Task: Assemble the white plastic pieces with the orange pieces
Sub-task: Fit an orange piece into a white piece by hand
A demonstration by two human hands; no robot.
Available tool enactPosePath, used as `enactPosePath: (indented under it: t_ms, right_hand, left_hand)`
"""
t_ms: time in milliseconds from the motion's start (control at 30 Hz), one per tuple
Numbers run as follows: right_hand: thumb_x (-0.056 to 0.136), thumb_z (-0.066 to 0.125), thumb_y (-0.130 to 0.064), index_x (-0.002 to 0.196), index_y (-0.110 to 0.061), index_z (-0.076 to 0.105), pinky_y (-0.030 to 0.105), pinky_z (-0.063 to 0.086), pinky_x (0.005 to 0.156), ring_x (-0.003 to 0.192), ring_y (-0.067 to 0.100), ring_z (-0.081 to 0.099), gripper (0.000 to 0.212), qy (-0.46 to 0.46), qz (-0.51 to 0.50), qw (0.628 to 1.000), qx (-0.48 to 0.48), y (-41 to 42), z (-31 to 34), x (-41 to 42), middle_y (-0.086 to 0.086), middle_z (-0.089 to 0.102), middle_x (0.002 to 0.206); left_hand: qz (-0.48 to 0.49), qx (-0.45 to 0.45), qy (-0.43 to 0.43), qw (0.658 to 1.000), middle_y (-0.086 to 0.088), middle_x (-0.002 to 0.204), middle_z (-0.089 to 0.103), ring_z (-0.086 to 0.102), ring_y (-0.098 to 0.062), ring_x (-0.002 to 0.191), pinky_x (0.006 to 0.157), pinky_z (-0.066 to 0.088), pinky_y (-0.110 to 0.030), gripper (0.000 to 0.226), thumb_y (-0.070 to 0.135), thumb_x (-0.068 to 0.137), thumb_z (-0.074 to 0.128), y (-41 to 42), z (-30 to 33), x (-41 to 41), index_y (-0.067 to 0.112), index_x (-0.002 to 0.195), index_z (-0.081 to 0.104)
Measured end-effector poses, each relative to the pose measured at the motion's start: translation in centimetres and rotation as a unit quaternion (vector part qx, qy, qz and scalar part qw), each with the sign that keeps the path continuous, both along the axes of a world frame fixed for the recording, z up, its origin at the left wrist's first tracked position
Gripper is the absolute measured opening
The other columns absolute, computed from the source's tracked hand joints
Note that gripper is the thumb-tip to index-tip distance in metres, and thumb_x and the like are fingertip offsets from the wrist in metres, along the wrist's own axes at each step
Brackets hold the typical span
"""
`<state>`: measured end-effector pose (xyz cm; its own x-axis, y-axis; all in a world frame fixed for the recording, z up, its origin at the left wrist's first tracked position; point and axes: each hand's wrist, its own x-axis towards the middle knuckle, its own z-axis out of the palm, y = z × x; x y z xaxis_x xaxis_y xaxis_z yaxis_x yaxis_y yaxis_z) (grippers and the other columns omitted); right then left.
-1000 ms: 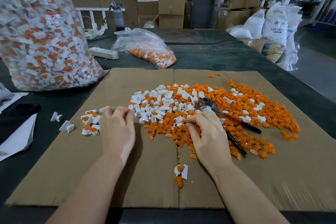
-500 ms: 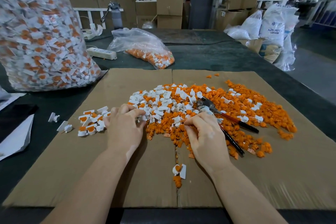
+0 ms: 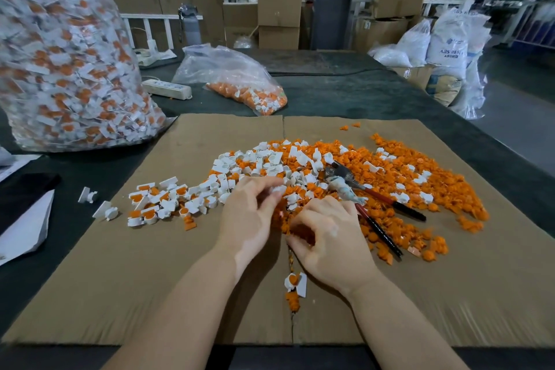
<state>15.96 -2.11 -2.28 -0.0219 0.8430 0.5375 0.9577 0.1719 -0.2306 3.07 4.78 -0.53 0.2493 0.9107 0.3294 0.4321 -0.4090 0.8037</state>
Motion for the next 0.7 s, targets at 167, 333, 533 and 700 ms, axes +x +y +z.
enactPosePath:
  t_ms: [167, 333, 533, 700]
  right_hand:
    - [0.070, 0.079, -0.022, 0.075, -0.016, 0.066, 0.034, 0.035, 0.074, 0.076, 0.021, 0.055, 0.015, -0.024, -0.014, 1.000, 0.006, 0.0, -0.1, -0.2, -0.002, 0.060, 0.078]
    - [0.083, 0.066, -0.015, 0.087, -0.014, 0.062, 0.030, 0.033, 0.077, 0.083, 0.018, 0.055, 0.005, 0.086, -0.024, 0.994, 0.067, 0.1, 0.1, 0.0, -0.003, 0.062, 0.085]
    - [0.087, 0.063, -0.009, 0.091, -0.015, 0.062, 0.021, 0.050, 0.074, 0.083, 0.006, 0.060, 0.007, 0.253, 0.003, 0.965, 0.075, 0.0, 0.3, 0.5, -0.008, 0.063, 0.084]
    - [0.086, 0.063, -0.005, 0.097, -0.020, 0.067, 0.012, 0.048, 0.080, 0.089, -0.003, 0.060, 0.019, 0.333, -0.015, 0.941, 0.063, 0.0, 0.3, 0.8, -0.019, 0.063, 0.088]
  left_hand:
    - [-0.029, -0.059, -0.088, 0.994, 0.007, 0.089, 0.060, 0.057, 0.003, 0.078, 0.068, 0.043, -0.005, 0.015, 0.010, 0.089, 0.060, -0.5, -0.2, 0.9, 0.023, 0.098, 0.059]
    - [-0.056, -0.090, -0.121, 0.987, -0.002, 0.101, 0.059, 0.060, -0.009, 0.089, 0.080, 0.050, -0.020, 0.023, 0.011, 0.093, 0.056, -1.0, -1.0, 0.8, 0.031, 0.104, 0.059]
    - [-0.078, -0.086, -0.171, 0.978, 0.001, 0.089, 0.066, 0.063, -0.004, 0.079, 0.067, 0.048, -0.012, 0.011, 0.012, 0.087, 0.064, -1.4, -1.2, 0.8, 0.021, 0.093, 0.062]
    - [-0.088, -0.030, -0.139, 0.986, 0.004, 0.094, 0.059, 0.055, 0.005, 0.085, 0.073, 0.041, -0.005, 0.020, 0.007, 0.087, 0.063, -1.5, -1.0, 0.8, 0.027, 0.086, 0.065]
